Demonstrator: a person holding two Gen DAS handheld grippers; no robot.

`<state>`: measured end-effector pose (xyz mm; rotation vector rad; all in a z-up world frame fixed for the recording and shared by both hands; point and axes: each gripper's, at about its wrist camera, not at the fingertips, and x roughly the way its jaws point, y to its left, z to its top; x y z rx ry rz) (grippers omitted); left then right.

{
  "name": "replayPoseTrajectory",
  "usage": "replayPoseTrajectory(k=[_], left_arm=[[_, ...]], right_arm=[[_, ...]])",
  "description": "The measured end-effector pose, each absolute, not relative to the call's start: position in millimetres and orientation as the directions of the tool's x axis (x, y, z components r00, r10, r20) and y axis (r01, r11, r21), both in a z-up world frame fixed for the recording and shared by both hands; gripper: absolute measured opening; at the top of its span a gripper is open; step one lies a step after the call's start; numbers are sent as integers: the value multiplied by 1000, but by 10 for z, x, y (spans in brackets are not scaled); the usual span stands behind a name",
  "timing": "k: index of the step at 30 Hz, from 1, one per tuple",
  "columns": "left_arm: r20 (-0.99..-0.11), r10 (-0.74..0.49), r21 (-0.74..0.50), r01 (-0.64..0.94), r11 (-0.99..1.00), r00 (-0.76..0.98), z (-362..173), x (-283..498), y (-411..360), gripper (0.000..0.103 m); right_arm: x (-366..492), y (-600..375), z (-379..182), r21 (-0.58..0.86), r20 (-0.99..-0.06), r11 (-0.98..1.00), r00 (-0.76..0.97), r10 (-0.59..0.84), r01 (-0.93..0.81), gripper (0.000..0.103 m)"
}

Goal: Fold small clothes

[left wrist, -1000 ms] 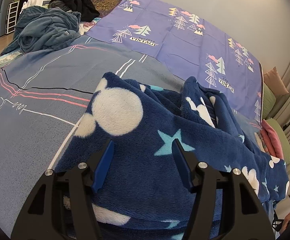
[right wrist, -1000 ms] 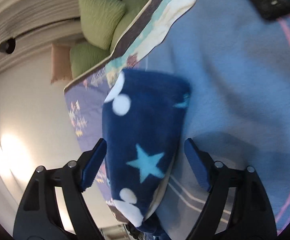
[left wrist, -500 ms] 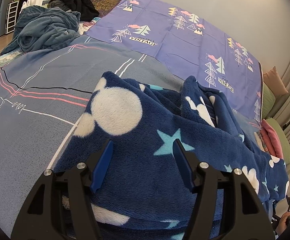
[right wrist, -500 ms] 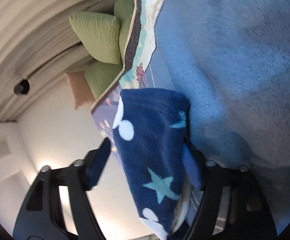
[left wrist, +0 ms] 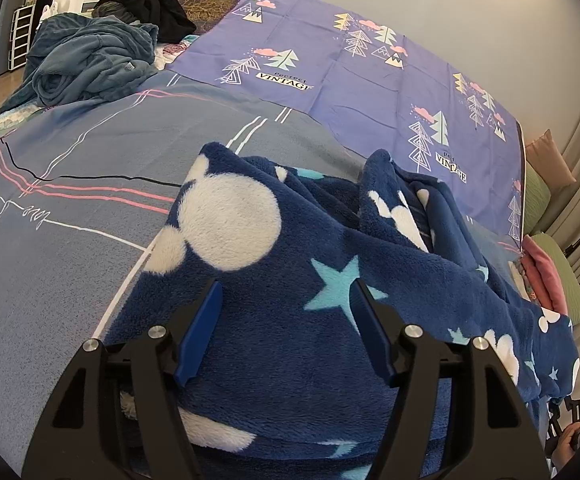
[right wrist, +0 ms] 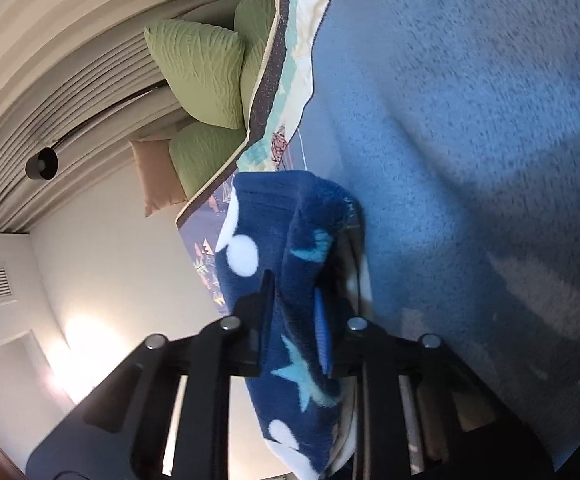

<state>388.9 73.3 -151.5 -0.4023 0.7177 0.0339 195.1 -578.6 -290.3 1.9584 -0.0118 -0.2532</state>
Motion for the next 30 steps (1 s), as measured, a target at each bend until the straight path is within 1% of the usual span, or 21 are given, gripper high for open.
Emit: replayPoseTrajectory(k=[3,5,7,10,13,16,17,19,21,23,24,25,26,28,29,30], left_arm=[[-646,-106,-347,-167,923,756,-1516,3887,735,67],[-644,-105,-346,-166,923,757,-1514,3887,735,67],[-637,-102,-344,-163,925,764,-1495,3878,720,68],[-606,-135,-377,-134,916,784,-1449,3843,705,68],[-533,-229,-465,-56,884,814,-1382,3788,689,68],[-437,-393,-588,74,805,809,-1339,3769,629,69],[-399,-460,-632,126,765,793,-1332,3774,585,69],[-353,-546,-674,198,711,760,-1324,3784,457,69],[-331,-612,-687,261,678,719,-1318,3799,281,69],[-324,-661,-695,304,652,677,-1332,3828,124,70],[-319,-689,-712,315,627,651,-1364,3853,63,70],[-311,-718,-737,319,596,623,-1409,3884,17,70],[-298,-748,-771,312,555,593,-1472,3928,-14,70],[-286,-777,-821,275,501,561,-1595,3990,-28,70],[-279,-784,-838,258,481,555,-1642,4010,-28,70],[-272,-788,-849,247,466,552,-1674,4024,-27,70]], right_arm=[[1942,-5824,-2824,925,-202,-352,968,-148,139,9],[1935,-5837,-2670,945,-231,-274,958,-168,179,8],[1959,-5850,-2424,967,-232,-151,952,-200,204,7],[1981,-5702,-1935,969,-195,100,951,-240,224,7],[2073,-5466,-1586,941,-130,282,970,-204,185,7],[2257,-5178,-1346,906,-81,407,992,-101,116,7],[2357,-5024,-1282,891,-68,447,997,-41,79,7],[2556,-4791,-1177,863,-58,506,996,63,18,7],[2776,-4407,-1062,811,-61,581,978,197,-66,7],[2936,-4067,-1005,775,-76,616,947,313,-142,7],[3030,-3800,-1009,755,-98,627,912,397,-192,7],[3100,-3679,-1003,747,-117,629,889,442,-215,7],[3175,-3484,-1039,735,-155,636,855,495,-235,7],[3319,-3028,-1196,703,-269,662,763,587,-261,7],[3381,-2858,-1239,687,-315,675,727,610,-269,7],[3458,-2674,-1307,662,-381,694,672,635,-282,7]])
